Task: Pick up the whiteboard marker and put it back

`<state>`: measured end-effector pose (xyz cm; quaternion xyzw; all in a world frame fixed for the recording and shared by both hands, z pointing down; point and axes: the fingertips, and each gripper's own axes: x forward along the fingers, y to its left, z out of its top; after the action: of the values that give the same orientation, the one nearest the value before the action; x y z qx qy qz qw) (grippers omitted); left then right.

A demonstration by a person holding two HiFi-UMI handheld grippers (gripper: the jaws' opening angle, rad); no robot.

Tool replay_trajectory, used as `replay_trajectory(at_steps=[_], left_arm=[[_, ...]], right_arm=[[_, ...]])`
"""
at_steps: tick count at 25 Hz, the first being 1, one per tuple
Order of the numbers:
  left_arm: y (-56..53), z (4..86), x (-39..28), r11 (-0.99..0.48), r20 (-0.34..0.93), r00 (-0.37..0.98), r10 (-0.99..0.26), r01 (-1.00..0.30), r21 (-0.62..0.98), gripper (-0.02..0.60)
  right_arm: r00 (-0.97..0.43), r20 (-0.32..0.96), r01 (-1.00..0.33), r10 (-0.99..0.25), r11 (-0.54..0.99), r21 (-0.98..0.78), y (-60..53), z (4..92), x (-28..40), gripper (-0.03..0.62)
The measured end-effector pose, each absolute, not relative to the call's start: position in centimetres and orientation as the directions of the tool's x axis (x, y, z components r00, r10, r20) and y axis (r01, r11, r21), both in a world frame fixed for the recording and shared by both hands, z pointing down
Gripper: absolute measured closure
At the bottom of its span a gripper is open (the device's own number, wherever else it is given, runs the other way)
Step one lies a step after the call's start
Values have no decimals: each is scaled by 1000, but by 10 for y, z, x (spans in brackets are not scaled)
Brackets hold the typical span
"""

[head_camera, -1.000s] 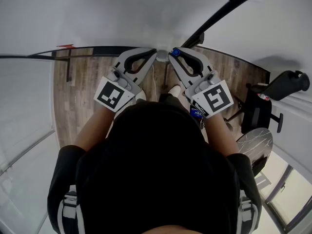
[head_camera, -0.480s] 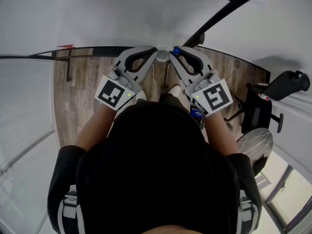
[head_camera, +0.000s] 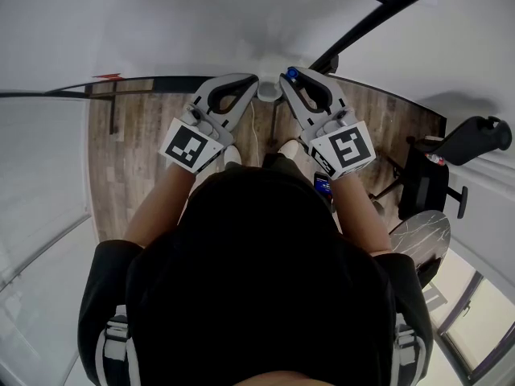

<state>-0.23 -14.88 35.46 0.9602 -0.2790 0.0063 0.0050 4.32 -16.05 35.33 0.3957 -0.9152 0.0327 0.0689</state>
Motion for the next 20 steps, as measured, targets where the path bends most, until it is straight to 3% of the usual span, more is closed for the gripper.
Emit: replay_trajectory(at_steps=[20], left_arm=[[-157, 384, -8, -829, 41, 829, -558, -559, 23, 578]], right_arm=[[-656, 264, -734, -707, 679, -4, -183, 450, 26, 533]])
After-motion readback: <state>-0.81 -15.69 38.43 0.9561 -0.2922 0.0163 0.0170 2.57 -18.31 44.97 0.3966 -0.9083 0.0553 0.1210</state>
